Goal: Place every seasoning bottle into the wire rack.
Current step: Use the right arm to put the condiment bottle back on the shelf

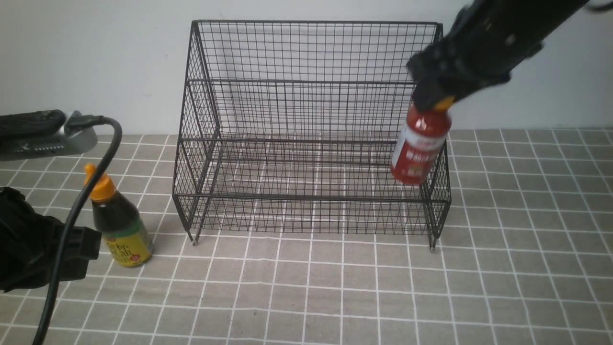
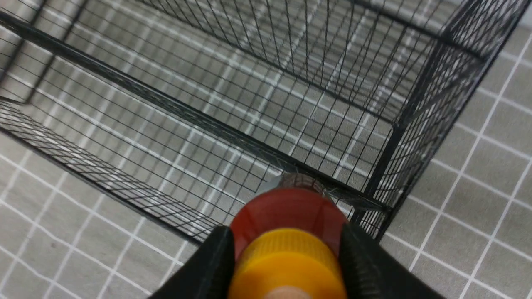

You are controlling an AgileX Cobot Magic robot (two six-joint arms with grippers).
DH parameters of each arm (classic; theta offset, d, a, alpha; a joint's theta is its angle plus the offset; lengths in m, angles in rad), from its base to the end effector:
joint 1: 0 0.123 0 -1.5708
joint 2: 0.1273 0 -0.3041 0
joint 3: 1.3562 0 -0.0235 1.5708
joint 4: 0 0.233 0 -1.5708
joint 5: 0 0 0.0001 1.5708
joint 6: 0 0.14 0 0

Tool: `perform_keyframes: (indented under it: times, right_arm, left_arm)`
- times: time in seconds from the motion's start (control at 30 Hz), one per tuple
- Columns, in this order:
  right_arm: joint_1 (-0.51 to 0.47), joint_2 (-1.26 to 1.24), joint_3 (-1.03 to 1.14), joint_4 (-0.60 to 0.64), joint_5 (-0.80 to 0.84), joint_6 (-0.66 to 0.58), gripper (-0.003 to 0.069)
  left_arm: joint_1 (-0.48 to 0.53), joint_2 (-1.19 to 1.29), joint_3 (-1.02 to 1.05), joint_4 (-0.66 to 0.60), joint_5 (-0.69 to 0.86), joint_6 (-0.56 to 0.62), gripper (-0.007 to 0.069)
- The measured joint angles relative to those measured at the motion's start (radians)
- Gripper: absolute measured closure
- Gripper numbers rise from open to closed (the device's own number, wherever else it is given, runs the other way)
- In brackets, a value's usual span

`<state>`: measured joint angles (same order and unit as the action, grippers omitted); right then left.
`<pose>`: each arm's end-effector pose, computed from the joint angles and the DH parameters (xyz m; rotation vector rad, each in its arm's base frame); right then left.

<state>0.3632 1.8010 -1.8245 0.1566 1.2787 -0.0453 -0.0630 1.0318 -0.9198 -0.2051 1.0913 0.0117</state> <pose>0.3571 0.1581 0.3298 -0.5389 2.7000 0.3058 0.1714 -0.0362 0.2962 0.0295 2.6788 -0.2898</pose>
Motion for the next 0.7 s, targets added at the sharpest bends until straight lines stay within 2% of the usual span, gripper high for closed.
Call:
perform_keyframes:
  times: [0.37, 0.53, 0.6, 0.7]
  right_arm:
    - [0.006, 0.130, 0.000, -0.001, -0.004, 0.029, 0.0362]
    - [0.018, 0.130, -0.001, -0.001, -0.012, 0.030, 0.0320]
    - [0.018, 0.129, -0.005, 0.000, -0.020, 0.035, 0.0262]
    - [0.018, 0.110, -0.006, -0.007, -0.023, 0.064, 0.0171]
  left_arm:
    - [0.000, 0.000, -0.002, 0.038, -0.051, 0.001, 0.0616]
    - [0.000, 0.004, -0.039, 0.088, -0.052, -0.001, 0.0531]
    - [0.000, 0.005, -0.064, 0.112, -0.059, -0.012, 0.0477]
    - [0.000, 0.007, -0.106, 0.157, -0.113, -0.035, 0.0356]
